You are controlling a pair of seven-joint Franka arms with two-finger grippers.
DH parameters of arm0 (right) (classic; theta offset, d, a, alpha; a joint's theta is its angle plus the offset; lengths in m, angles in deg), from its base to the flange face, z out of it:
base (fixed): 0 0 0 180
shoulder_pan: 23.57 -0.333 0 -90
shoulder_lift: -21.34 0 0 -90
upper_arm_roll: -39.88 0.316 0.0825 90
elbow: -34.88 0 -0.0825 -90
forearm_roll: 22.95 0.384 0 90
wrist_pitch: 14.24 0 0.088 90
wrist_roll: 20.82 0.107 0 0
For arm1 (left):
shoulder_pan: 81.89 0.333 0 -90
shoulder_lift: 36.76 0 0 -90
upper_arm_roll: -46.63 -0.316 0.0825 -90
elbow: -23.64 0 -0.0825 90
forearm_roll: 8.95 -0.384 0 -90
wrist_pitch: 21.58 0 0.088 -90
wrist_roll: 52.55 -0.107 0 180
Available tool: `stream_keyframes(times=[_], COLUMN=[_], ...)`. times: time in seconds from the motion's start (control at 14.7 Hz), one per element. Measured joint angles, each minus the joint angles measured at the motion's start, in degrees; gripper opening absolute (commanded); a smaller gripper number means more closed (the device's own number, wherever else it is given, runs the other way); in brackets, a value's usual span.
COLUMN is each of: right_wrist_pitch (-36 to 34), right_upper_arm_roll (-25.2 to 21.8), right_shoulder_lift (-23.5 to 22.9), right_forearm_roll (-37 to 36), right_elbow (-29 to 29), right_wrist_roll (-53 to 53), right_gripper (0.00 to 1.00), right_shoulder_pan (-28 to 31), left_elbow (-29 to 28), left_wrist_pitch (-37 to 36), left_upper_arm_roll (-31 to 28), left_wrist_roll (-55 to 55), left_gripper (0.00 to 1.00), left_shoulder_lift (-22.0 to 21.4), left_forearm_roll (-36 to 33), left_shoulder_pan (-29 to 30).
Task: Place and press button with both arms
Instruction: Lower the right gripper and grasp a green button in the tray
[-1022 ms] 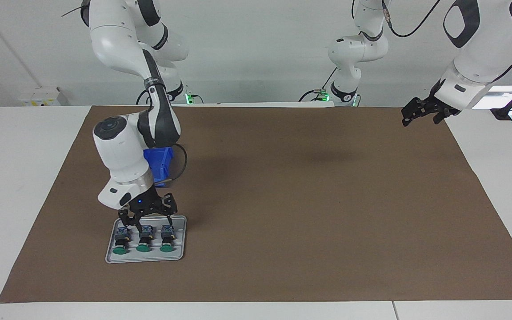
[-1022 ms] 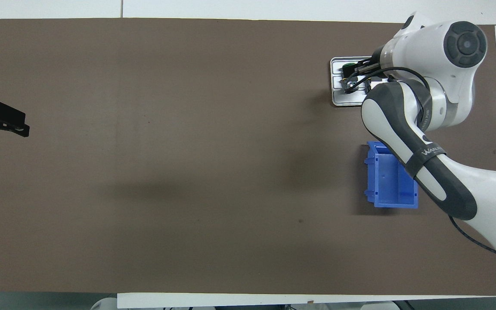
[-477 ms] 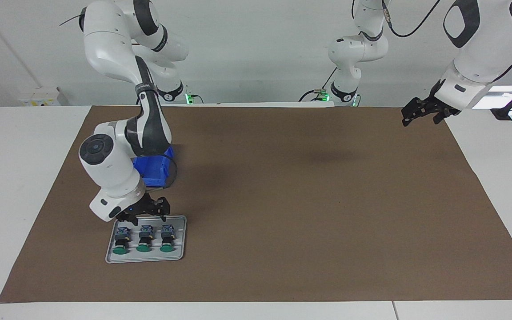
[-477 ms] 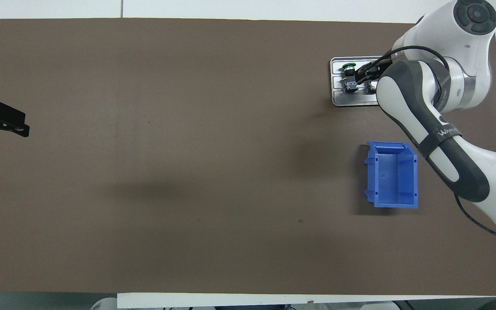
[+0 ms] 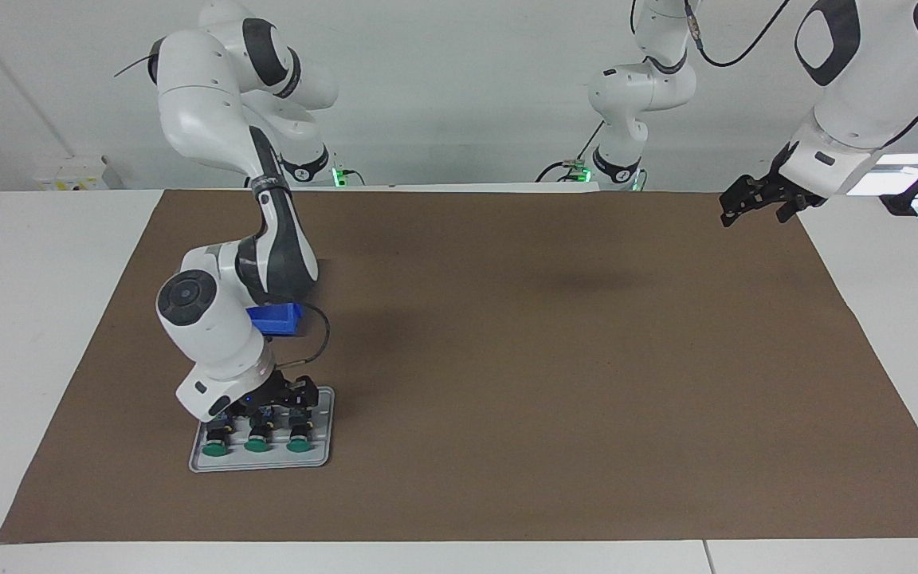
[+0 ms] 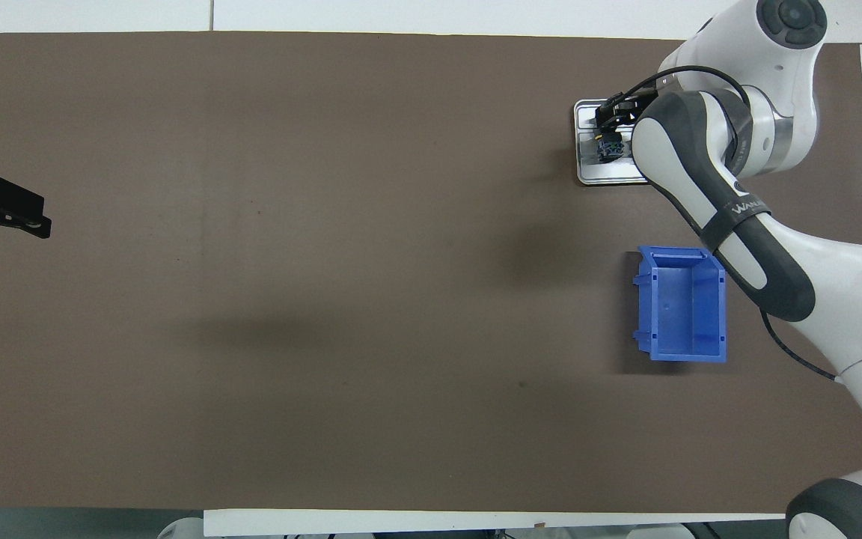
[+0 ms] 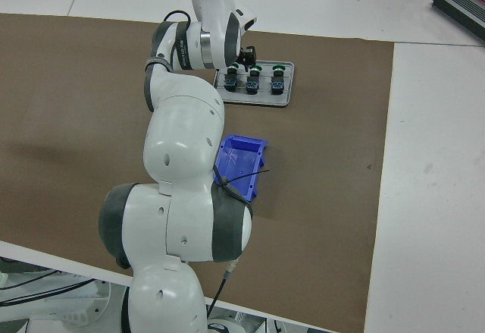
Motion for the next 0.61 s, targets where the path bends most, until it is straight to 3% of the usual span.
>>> stream_keyframes(times=[0.34,0.61], right_wrist_pitch=[1.3,1.3], right_upper_arm_roll=[-0.1,-0.8], right_shoulder_lift=[-1.1,-2.6], right_forearm_roll=[-0.5,-5.4], right_elbow=[0.9,0.7], right_wrist_roll=[0.3,0.6], right_gripper=[0.89,0.89], right_shoulder_pan=[-2.8,-2.9], left_elbow=[0.0,0.0], left_wrist_pitch=[0.0,0.0], left_upper_arm_roll=[0.0,0.0], left_wrist_roll=[0.0,0.0], left_gripper=[1.0,1.0], left_shoulder_lift=[0.0,0.0], left_forearm_roll=[0.0,0.0], left_shoulder_pan=[0.0,0.0])
